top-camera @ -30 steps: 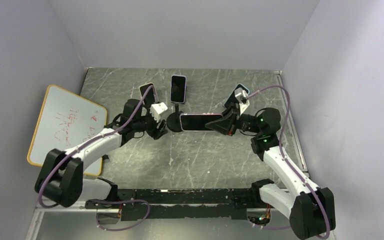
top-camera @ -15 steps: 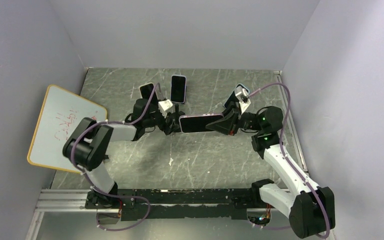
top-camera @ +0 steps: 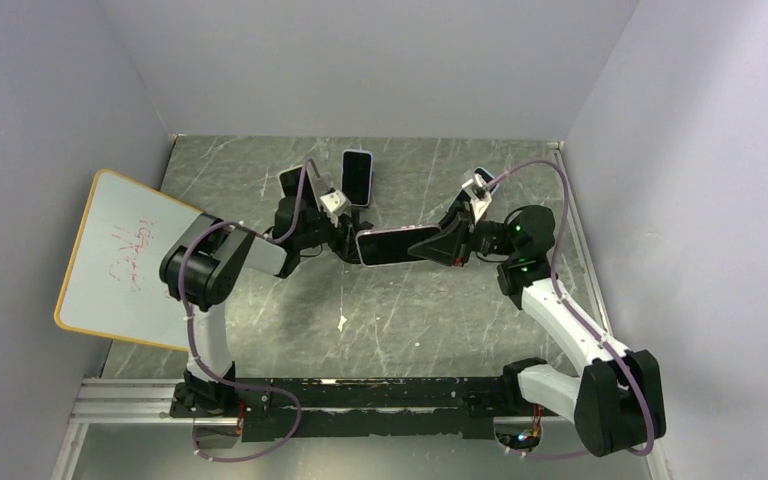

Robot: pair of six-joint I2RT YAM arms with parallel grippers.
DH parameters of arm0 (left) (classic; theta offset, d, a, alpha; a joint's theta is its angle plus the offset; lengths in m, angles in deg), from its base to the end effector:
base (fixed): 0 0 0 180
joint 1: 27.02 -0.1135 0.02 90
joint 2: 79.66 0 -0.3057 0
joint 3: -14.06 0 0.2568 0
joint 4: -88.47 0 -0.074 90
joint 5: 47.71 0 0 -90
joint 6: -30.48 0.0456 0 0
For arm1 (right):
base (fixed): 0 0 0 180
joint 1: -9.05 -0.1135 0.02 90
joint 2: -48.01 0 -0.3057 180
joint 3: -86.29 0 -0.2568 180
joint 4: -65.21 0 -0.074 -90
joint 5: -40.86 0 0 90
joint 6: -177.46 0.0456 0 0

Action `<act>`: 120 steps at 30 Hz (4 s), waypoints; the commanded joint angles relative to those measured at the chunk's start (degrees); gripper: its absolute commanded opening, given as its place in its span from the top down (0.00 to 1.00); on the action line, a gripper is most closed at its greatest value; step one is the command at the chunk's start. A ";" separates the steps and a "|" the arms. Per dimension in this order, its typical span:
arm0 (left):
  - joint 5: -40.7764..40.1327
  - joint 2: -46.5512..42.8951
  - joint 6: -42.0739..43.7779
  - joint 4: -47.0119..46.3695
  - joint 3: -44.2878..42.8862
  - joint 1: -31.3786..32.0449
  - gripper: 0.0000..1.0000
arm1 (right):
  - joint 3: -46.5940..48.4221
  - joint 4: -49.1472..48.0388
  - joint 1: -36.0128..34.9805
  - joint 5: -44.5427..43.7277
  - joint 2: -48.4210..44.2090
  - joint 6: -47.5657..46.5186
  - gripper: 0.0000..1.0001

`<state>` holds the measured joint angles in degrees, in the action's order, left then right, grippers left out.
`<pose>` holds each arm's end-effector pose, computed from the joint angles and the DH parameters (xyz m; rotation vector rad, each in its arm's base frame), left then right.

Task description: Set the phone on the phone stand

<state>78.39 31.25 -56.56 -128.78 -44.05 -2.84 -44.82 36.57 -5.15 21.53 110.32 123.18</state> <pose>0.3458 -0.1847 0.1648 0.8628 1.6591 -0.8353 0.1966 0.0941 0.3480 -0.8918 1.4222 1.4705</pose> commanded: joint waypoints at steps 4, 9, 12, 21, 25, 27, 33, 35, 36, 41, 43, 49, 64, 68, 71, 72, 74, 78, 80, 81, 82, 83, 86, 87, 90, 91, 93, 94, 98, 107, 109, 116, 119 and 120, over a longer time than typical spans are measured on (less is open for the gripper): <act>9.82 4.91 -5.74 -7.62 -3.42 0.38 0.92 | -1.06 -6.59 0.08 -5.15 3.03 -3.30 1.00; 14.20 5.55 -11.65 -13.94 0.67 3.19 0.95 | -3.98 -20.85 -1.10 -8.48 7.03 -0.26 1.00; 15.53 6.11 -13.39 -16.36 3.53 5.03 0.95 | -5.83 -28.34 -2.69 -10.56 9.75 0.88 1.00; 18.41 8.35 -11.50 -13.52 5.90 9.44 0.95 | -8.34 -34.07 -9.42 -15.07 16.44 -6.61 1.00; 19.25 9.05 -11.48 -12.98 5.02 9.43 0.95 | -9.87 -37.62 -9.46 -15.44 19.69 -7.21 1.00; 19.68 9.14 -11.21 -12.50 4.96 9.47 0.95 | -11.27 -39.79 -9.45 -15.96 21.13 -7.16 1.00; 19.94 10.52 -10.99 -11.79 4.41 9.86 0.95 | -16.91 -56.37 -8.84 -17.58 29.53 -1.13 1.00; 19.84 10.72 -10.09 -10.31 4.11 10.12 0.95 | -18.33 -61.91 -8.71 -18.00 33.22 1.07 1.00; 19.78 10.79 -9.79 -9.57 3.94 10.24 0.95 | -18.71 -62.11 -8.95 -18.06 34.19 0.75 1.00; 20.53 10.99 -9.85 -8.19 3.30 10.35 0.95 | -23.36 -62.23 -10.15 -20.78 36.37 -4.12 1.00; 20.83 10.79 -9.43 -7.09 3.12 10.36 0.95 | -24.98 -62.24 -10.34 -21.61 37.21 -5.55 1.00; 20.97 10.30 -9.13 -6.29 3.18 10.27 0.95 | -27.39 -62.18 -10.82 -24.55 36.40 -7.34 1.00; 17.43 11.32 -7.38 -3.36 1.57 9.57 0.95 | -12.74 -25.32 -16.88 -18.84 5.31 -13.17 1.00; 17.98 11.77 -9.15 -5.54 2.11 9.55 0.95 | -12.75 -20.76 -16.64 -24.81 2.17 -19.63 1.00; 19.11 12.39 -10.93 -7.30 2.19 9.55 0.95 | -13.31 -23.45 -15.41 -27.48 4.12 -21.24 1.00; 19.58 12.66 -11.62 -8.12 2.09 9.63 0.95 | -13.17 -25.80 -14.86 -27.38 5.63 -20.85 1.00; 20.30 13.00 -12.84 -9.58 2.13 9.65 0.95 | -12.95 -30.83 -14.07 -27.14 9.72 -19.12 1.00; 20.80 13.30 -13.75 -10.81 2.41 9.74 0.95 | -14.02 -42.31 -13.39 -29.41 16.95 -15.99 1.00; 20.89 13.57 -14.30 -11.37 2.42 9.74 0.95 | -14.59 -47.38 -13.14 -29.29 20.86 -13.90 1.00; 20.89 13.69 -14.62 -11.70 2.41 9.74 0.95 | -15.09 -49.93 -13.06 -29.32 22.58 -12.66 1.00; 20.96 13.76 -14.97 -12.04 2.41 9.77 0.95 | -15.87 -52.42 -13.05 -29.55 24.26 -11.70 1.00; 20.99 13.80 -15.34 -12.47 2.48 9.78 0.95 | -17.26 -55.00 -13.05 -30.04 25.71 -10.19 1.00; 20.34 13.45 -15.96 -13.47 3.07 9.74 0.95 | -21.22 -61.78 -13.05 -31.69 29.79 -7.38 1.00; 20.09 13.26 -15.87 -13.25 3.18 9.74 0.95 | -22.28 -62.02 -13.16 -32.26 30.30 -7.63 1.00; 19.66 12.88 -15.08 -12.02 3.02 9.39 0.95 | -25.94 -62.01 -13.90 -34.43 30.61 -8.61 1.00; 19.72 12.84 -14.84 -11.39 2.70 8.97 0.95 | -26.97 -62.06 -13.97 -35.09 30.49 -8.69 1.00; 20.05 12.56 -15.10 -11.10 2.36 7.97 0.95 | -28.57 -62.08 -14.08 -35.87 30.32 -9.05 1.00; 20.34 12.26 -15.18 -10.98 2.14 7.41 0.95 | -29.25 -62.06 -14.10 -36.40 30.36 -9.22 1.00; 20.61 9.68 -12.33 -5.60 0.75 5.13 0.95 | -30.70 -62.01 -14.20 -37.67 32.75 -9.99 1.00; 17.43 7.34 -7.05 5.88 -2.67 3.68 0.95 | -30.45 -62.03 -17.58 -41.41 42.28 -10.39 1.00; 17.61 7.57 -7.51 5.07 -2.52 3.63 0.95 | -30.48 -62.06 -18.14 -42.66 43.50 -10.49 1.00; 17.68 8.56 -6.56 5.76 -2.63 3.82 0.95 | -29.15 -59.24 -18.19 -43.51 41.66 -9.16 1.00; 17.53 9.15 -4.72 7.61 -3.01 4.22 0.95 | -26.17 -49.10 -18.23 -42.90 36.08 -11.05 1.00; 17.59 9.33 -4.52 7.75 -3.03 4.43 0.95 | -25.38 -46.13 -18.24 -42.93 34.17 -12.17 1.00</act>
<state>99.35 38.73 -57.52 -132.74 -47.24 3.48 -69.43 -9.88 -24.25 -14.29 145.29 112.87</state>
